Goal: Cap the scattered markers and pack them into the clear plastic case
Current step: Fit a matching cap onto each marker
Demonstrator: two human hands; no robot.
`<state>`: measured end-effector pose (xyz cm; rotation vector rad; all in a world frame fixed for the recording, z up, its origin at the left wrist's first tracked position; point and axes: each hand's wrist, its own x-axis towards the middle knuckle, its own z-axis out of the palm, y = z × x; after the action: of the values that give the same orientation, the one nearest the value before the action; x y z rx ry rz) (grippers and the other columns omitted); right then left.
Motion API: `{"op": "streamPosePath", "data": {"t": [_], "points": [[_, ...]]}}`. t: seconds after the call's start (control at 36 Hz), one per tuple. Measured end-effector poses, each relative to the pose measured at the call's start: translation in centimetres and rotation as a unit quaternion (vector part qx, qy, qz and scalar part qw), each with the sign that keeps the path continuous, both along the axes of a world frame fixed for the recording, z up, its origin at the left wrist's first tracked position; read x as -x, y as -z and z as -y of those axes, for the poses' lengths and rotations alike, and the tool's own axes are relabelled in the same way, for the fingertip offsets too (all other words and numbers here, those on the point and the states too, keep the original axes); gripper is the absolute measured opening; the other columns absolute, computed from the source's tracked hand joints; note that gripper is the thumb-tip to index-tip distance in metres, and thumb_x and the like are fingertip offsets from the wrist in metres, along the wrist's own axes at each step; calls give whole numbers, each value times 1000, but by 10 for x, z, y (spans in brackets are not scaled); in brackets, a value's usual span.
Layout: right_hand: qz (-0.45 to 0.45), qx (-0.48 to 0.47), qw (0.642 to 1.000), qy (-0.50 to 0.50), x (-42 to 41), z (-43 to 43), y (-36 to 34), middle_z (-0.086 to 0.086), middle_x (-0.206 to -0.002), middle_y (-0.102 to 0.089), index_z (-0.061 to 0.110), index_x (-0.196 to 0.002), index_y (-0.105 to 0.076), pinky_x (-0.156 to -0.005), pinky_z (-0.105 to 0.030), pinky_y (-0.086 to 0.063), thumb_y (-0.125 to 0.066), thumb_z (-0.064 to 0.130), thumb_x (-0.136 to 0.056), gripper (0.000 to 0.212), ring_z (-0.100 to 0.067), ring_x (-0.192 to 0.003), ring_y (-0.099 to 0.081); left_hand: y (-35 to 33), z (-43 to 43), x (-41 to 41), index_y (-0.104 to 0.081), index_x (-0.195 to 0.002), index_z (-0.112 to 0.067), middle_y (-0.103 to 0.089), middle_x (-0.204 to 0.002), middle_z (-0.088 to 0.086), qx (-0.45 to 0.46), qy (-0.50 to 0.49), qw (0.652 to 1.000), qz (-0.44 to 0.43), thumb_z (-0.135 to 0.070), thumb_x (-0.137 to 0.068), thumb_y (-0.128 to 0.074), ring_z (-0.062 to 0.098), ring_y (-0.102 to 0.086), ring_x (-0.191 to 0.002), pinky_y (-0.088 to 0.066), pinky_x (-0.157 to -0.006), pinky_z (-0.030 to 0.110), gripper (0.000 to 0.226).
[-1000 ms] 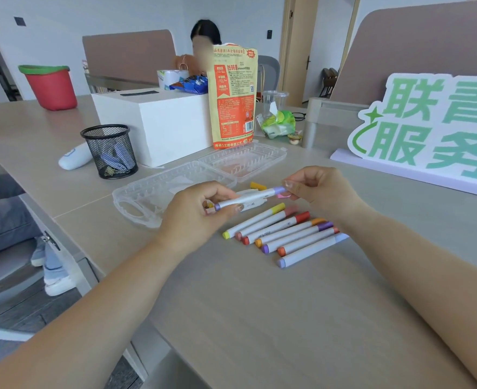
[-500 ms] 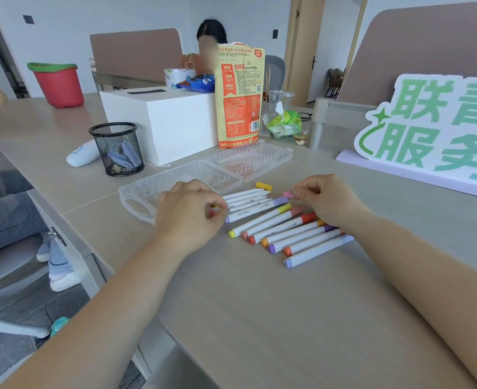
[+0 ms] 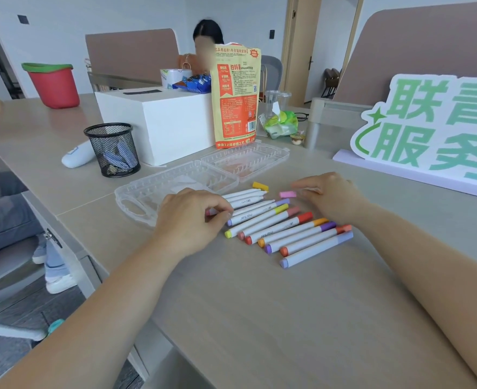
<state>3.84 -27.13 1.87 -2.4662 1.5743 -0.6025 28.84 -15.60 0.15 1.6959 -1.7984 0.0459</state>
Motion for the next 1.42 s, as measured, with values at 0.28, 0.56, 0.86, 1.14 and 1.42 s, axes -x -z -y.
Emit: {"op": "streamPosePath", "data": {"t": [0.28,0.56,0.86,1.14,1.42], "points": [[-39,67,996,35,0,-4,2,10,-86,-57,30,-96,-64,-87,-33,-32,-59,40,-88,14,-21,-102,-52,0,0,0,-69,-88,-39,-66,-84,-18,-2,-5,1000,6,-30,-80,-67,13,-53,-92,-35,-90,33,12],[-45,83,995,38,-4,-8,-2,-1,-108,-63,25,-105,-62,-89,-36,-34,-52,31,-94,16,-24,-107,-50,0,0,1,-67,-99,-28,-62,-83,-18,57,26,996,-63,-18,-78,-73,9,-63,-82,-49,-83,36,23],[132,14,991,-13,-19,-26,-13,9,-84,-62,19,-93,-62,-66,-25,-39,-60,22,-89,6,-14,-83,-55,-10,-10,12,-57,-102,-30,-60,-92,-8,141,93,957,-233,2,-81,-66,0,-64,-79,-49,-73,10,39],[200,-4,978,-57,-23,-27,-10,4,-82,-63,16,-87,-66,-56,-3,-38,-69,17,-84,5,-1,-68,-52,-9,-7,12,-58,-103,-23,-60,-91,-2,144,109,955,-237,4,-79,-68,1,-64,-78,-48,-75,8,38],[216,-15,974,-66,-21,-29,-9,11,-84,-66,20,-84,-58,-58,-12,-45,-66,18,-86,9,0,-74,-60,-8,-6,11,-59,-103,-21,-60,-93,1,150,116,951,-243,4,-79,-68,4,-65,-79,-49,-77,10,36]]}}
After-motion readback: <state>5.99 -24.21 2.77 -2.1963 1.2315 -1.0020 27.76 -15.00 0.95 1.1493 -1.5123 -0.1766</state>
